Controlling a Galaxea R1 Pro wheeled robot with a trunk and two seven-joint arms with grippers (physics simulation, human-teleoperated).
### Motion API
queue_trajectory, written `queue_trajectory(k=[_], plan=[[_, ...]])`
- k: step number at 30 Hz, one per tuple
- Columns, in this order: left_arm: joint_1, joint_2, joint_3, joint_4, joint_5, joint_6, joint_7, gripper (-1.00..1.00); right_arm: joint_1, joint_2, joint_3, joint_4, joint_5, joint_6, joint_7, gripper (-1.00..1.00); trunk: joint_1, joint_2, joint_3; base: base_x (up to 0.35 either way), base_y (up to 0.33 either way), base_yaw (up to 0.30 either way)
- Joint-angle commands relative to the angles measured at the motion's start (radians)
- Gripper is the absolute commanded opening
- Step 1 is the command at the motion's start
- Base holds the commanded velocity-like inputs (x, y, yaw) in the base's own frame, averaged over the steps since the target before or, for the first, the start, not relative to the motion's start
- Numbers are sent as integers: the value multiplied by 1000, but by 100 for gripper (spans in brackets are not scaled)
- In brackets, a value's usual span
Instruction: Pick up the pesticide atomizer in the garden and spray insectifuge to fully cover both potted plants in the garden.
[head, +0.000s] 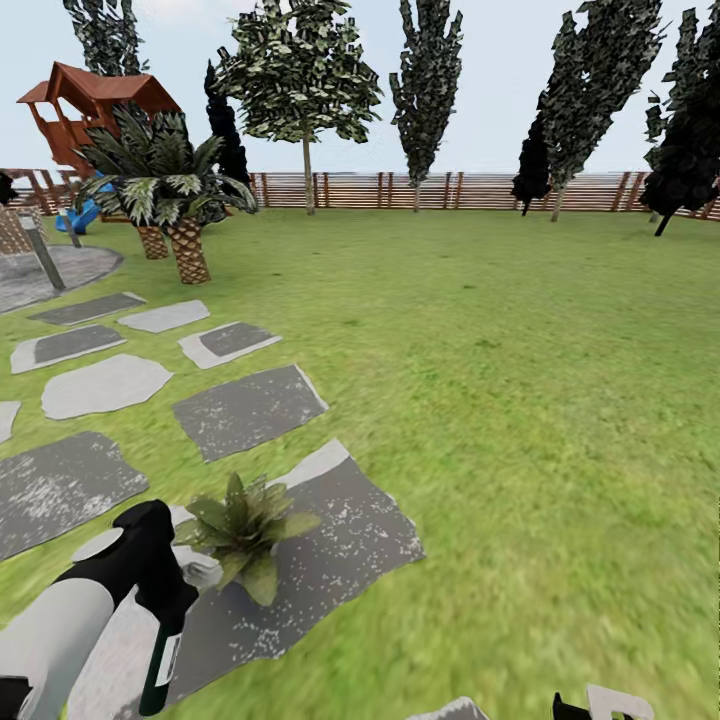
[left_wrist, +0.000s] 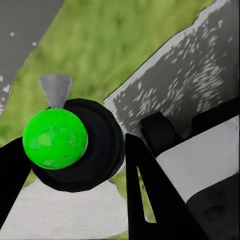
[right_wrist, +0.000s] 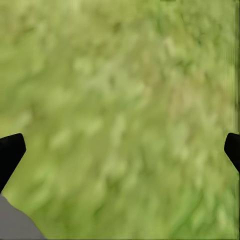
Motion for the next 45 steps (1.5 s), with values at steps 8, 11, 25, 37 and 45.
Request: queue_trajectory(k=[8, 11, 25, 37, 45], plan=[[-17, 4, -76, -2, -53, 10, -80, -100, -1, -2, -6, 2, 11, -5, -3, 100, 0, 0, -1, 106, -163, 1], [-17, 9, -79, -1, -55, 10, -89, -100, -1, -1, -6, 2, 11, -5, -4, 100, 0, 0, -1, 4, -6, 64], [-15, 4, -79, 2, -59, 11, -92, -100, -1, 2, -6, 2, 11, -6, -5, 100, 0, 0, -1, 0, -1, 266], [-15, 2, -77, 1, -60, 13, -89, -100, -1, 2, -7, 2, 9, -5, -5, 100, 0, 0, -1, 59, -223, 65], [-15, 3, -77, 0, -59, 13, -89, -100, -1, 2, -6, 2, 11, -5, -5, 100, 0, 0, -1, 1, -270, 187]])
